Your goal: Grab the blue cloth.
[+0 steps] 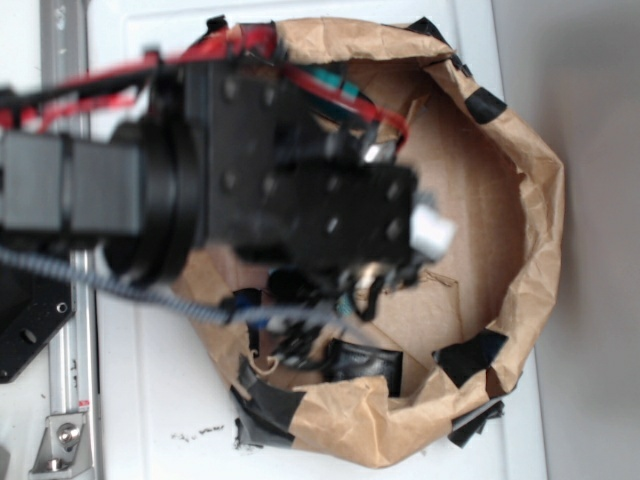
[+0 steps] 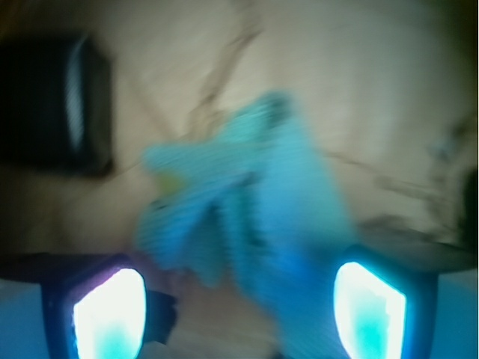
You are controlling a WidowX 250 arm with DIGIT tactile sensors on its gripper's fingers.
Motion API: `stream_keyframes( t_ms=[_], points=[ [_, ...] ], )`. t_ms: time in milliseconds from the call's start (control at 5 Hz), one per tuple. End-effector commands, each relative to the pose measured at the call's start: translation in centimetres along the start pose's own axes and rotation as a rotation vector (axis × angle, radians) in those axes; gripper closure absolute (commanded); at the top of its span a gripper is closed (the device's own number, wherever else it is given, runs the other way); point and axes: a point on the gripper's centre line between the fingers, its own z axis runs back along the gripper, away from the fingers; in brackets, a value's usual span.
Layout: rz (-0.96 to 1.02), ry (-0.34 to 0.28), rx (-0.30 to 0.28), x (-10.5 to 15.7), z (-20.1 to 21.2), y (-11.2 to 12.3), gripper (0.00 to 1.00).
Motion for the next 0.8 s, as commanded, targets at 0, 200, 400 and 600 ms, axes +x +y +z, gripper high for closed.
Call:
stream_keyframes(
  t_ms=[0,200,400,600],
  points=[
    [0.029,0.091,0.07,-0.2,-3.0,0.8,0.0],
    [0.092,0.093,0.075,0.5,-2.2,3.1,0.0],
    [0.115,0.1,0.079,1.1,-2.5,4.3,1.0],
    [0.11,0.104,0.091,0.8,-2.6,4.1,1.0]
  ],
)
